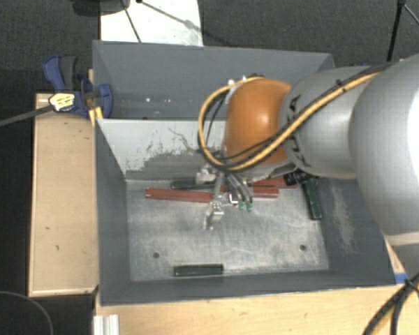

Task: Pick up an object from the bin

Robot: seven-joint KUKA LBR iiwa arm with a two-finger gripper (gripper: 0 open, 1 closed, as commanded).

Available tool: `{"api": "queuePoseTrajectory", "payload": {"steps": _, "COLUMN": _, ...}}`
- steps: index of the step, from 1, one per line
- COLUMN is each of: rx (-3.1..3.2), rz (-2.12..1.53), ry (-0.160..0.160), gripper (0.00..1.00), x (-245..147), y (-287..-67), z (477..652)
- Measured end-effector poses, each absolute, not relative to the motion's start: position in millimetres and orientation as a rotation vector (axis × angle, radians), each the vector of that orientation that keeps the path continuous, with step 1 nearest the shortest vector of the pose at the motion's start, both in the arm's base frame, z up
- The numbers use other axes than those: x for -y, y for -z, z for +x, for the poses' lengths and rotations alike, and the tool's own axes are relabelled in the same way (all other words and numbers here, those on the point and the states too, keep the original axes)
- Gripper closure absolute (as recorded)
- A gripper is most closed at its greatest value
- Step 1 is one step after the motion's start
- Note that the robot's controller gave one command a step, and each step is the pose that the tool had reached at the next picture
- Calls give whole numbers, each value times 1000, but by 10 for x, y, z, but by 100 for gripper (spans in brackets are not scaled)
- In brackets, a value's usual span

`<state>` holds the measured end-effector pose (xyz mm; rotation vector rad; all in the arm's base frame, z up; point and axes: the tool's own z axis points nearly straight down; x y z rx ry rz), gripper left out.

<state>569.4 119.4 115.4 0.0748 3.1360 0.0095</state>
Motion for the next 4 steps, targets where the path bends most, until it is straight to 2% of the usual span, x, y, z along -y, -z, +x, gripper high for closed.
{"api": "queuePoseTrajectory", "payload": {"steps": 1, "rx": -3113, "rz": -84, "ry": -2, "gripper": 100, "x": -1162, "y": -825, "z": 5971}}
{"api": "queuePoseTrajectory", "payload": {"steps": 2, "rx": -3113, "rz": -85, "ry": -2, "gripper": 100, "x": -1162, "y": -824, "z": 5971}}
{"api": "queuePoseTrajectory", "payload": {"steps": 3, "rx": -3140, "rz": -37, "ry": -1, "gripper": 100, "x": -1157, "y": -1967, "z": 5835}}
{"api": "queuePoseTrajectory", "payload": {"steps": 4, "rx": -3140, "rz": -39, "ry": 0, "gripper": 100, "x": -1158, "y": -1967, "z": 5835}}
